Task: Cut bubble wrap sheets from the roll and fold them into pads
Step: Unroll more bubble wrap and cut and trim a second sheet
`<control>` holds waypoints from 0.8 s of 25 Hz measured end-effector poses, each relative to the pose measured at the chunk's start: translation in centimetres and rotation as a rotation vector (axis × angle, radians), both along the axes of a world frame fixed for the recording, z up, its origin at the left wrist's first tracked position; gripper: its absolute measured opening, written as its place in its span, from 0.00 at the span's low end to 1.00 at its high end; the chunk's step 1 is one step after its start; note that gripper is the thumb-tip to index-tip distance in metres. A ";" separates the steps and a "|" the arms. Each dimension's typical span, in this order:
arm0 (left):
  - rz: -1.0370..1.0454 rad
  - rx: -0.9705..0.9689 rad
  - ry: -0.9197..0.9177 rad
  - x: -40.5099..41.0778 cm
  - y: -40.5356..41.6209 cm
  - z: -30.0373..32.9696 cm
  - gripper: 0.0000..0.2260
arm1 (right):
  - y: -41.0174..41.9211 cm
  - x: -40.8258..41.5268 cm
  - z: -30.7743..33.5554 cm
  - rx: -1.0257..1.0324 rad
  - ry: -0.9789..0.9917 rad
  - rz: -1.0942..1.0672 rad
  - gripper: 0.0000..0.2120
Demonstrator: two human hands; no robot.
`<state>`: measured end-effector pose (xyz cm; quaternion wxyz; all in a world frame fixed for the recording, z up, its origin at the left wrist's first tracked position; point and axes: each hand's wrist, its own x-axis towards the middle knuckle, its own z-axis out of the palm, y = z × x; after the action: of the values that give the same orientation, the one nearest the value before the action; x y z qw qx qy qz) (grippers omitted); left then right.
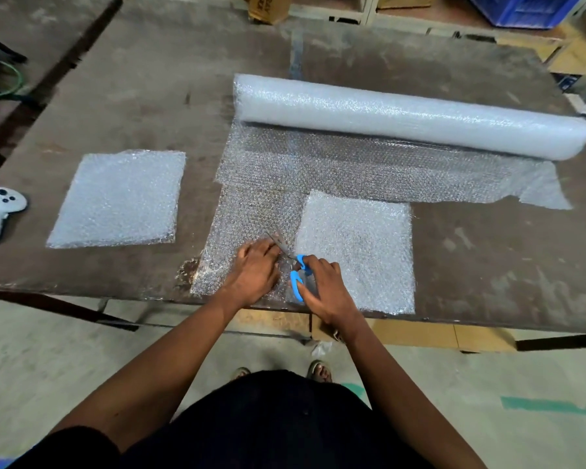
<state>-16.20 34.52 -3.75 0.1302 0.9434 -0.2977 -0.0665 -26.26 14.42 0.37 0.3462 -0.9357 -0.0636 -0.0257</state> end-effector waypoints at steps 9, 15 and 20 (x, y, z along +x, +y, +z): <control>0.411 -0.079 0.080 -0.7 -8.8 3.1 0.27 | -3.1 -1.9 -1.0 0.334 0.050 -0.303 0.15; 0.684 -0.612 0.702 -0.1 -12.0 4.0 0.16 | -3.7 -2.2 0.6 0.456 -0.038 -0.415 0.15; 0.602 -0.941 1.218 -0.6 -15.0 10.1 0.13 | -6.0 -2.2 1.7 0.404 -0.225 -0.548 0.15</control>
<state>-16.81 19.50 6.38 0.6623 0.6286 0.0938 -0.3968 -28.43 8.47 2.05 0.4952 -0.8220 0.1585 -0.2325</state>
